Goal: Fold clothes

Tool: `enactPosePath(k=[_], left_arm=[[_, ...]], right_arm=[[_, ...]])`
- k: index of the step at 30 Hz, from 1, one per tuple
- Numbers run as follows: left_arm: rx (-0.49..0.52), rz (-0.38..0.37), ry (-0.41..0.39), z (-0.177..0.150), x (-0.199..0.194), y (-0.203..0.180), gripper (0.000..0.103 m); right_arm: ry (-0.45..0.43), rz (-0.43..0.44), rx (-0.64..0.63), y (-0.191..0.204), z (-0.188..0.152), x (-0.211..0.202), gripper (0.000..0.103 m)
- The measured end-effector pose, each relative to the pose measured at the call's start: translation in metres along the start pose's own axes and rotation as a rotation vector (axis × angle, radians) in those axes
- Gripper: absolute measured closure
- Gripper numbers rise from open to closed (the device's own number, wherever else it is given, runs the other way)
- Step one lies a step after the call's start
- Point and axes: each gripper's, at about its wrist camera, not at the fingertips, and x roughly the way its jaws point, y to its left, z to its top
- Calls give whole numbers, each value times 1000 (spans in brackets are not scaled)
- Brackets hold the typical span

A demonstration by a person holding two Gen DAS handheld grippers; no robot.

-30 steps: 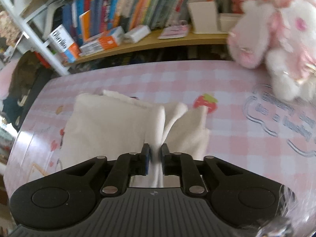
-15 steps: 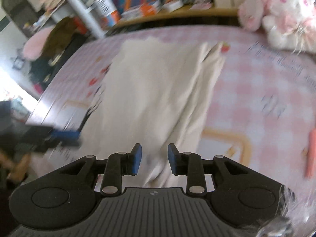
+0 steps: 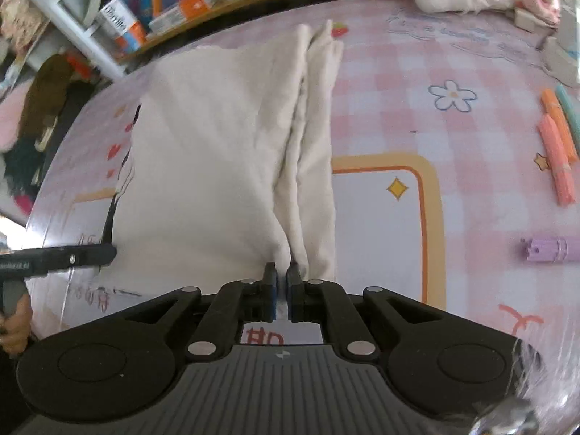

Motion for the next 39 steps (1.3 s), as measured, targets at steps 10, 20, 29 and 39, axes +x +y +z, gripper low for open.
enactPosePath(k=[10, 20, 29, 39], left_arm=[[37, 46, -63, 39, -24, 19, 53], [31, 100, -144, 109, -7, 42, 33], [-1, 89, -207, 160, 21, 72, 26], [-46, 49, -215, 192, 51, 84, 29]], right_arm=[[-198, -138, -150, 45, 15, -16, 78], [-183, -215, -55, 36, 24, 30, 81], [-179, -260, 33, 27, 4, 21, 62], [-176, -190, 144, 13, -3, 26, 70]])
